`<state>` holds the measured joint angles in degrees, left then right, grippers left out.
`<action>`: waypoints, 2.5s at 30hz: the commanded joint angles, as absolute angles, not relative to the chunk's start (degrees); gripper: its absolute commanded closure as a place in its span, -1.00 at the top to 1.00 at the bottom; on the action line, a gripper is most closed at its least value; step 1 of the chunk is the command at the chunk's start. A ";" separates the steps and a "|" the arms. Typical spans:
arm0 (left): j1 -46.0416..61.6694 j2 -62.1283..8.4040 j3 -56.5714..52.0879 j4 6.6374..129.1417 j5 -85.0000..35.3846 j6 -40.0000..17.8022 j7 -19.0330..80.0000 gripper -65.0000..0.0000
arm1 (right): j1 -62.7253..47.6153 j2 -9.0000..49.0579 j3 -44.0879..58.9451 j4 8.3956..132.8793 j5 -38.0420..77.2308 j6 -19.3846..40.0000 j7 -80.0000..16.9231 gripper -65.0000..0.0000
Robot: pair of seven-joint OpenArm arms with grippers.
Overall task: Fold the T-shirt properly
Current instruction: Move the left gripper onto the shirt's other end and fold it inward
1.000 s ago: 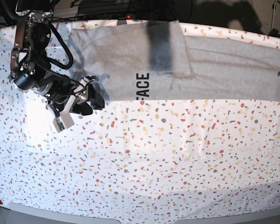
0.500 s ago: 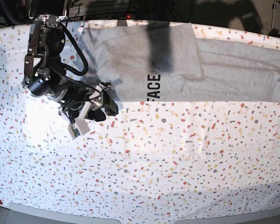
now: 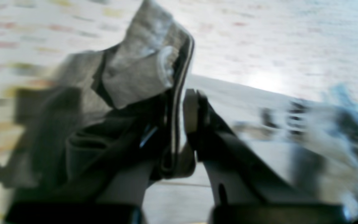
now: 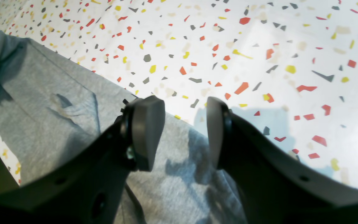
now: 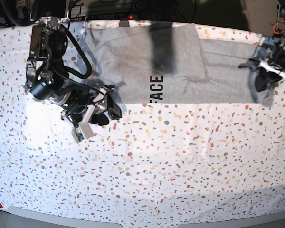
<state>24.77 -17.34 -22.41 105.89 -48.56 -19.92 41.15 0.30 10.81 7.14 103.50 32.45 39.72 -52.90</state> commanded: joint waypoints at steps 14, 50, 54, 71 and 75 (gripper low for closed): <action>19.05 -15.53 -0.89 107.00 -37.36 -12.95 35.79 -1.00 | 1.26 11.11 7.31 104.38 33.39 40.00 -51.64 -0.17; 29.89 -17.30 -7.77 113.99 -40.07 -36.69 47.97 -0.19 | 1.26 11.11 7.31 104.38 33.41 40.00 -51.62 -0.17; 32.21 -17.32 -7.79 113.99 -44.53 -40.00 47.97 -0.19 | 1.23 11.18 7.31 104.38 33.41 40.00 -51.75 -0.17; 25.04 -17.30 -17.96 113.99 -25.65 -29.12 29.67 -0.19 | -7.68 20.38 17.54 104.38 54.92 40.00 -72.95 -0.17; 24.27 -17.32 -17.96 113.99 -25.50 -27.83 29.67 -0.19 | -10.57 23.92 20.10 104.38 55.29 40.00 -74.54 -0.17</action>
